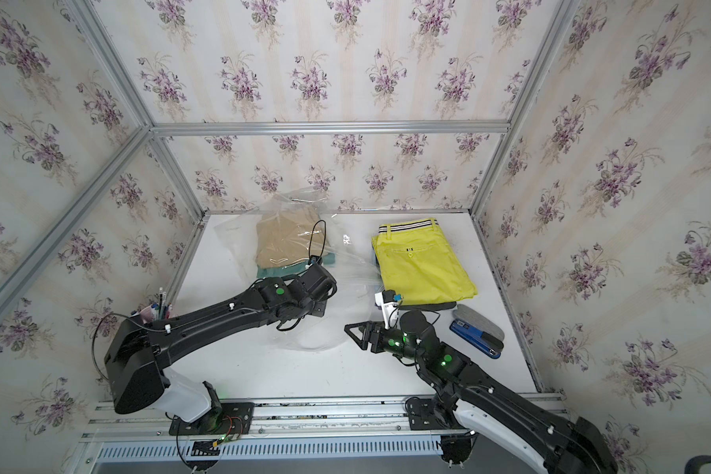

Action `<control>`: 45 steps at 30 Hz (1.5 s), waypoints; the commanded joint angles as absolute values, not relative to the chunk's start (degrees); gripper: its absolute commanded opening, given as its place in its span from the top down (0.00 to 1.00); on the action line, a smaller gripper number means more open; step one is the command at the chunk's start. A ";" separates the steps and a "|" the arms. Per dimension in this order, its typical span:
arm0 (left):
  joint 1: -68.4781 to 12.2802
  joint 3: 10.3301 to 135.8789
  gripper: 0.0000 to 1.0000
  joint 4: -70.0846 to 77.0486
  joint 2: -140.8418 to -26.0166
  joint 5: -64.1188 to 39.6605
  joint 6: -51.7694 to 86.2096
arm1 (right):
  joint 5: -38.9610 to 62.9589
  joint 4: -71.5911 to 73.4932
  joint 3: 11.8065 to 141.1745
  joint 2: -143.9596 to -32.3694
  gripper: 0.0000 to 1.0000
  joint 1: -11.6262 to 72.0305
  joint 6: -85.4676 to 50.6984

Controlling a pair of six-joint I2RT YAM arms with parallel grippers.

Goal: Take the trousers out of the vacuum bag
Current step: Open the vacuum bag at the center of the board.

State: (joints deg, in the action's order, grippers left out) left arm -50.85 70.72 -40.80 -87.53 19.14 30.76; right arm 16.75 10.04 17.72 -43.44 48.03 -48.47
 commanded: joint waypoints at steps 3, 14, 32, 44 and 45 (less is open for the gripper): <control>-50.74 71.72 1.00 -45.64 -83.09 19.17 29.72 | 8.15 24.60 19.25 -55.45 0.33 54.44 -51.76; -51.24 71.85 1.00 -47.77 -74.30 14.42 30.41 | 4.20 36.72 27.19 -77.92 0.39 60.07 -54.37; -52.53 74.03 1.00 -49.57 -73.36 12.92 29.70 | -0.14 38.19 41.69 -97.86 0.43 61.56 -63.94; -53.87 72.87 1.00 -48.53 -71.00 12.35 29.38 | -3.99 42.69 50.14 -108.18 0.51 51.42 -71.00; -53.96 72.83 1.00 -48.39 -71.01 12.31 29.32 | -4.50 42.69 51.24 -109.02 0.52 50.64 -71.31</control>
State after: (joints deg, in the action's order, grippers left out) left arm -53.71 72.97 -48.95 -71.24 13.65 29.76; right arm -2.13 40.45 49.43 -107.61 51.77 -69.25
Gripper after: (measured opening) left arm 0.056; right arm 0.485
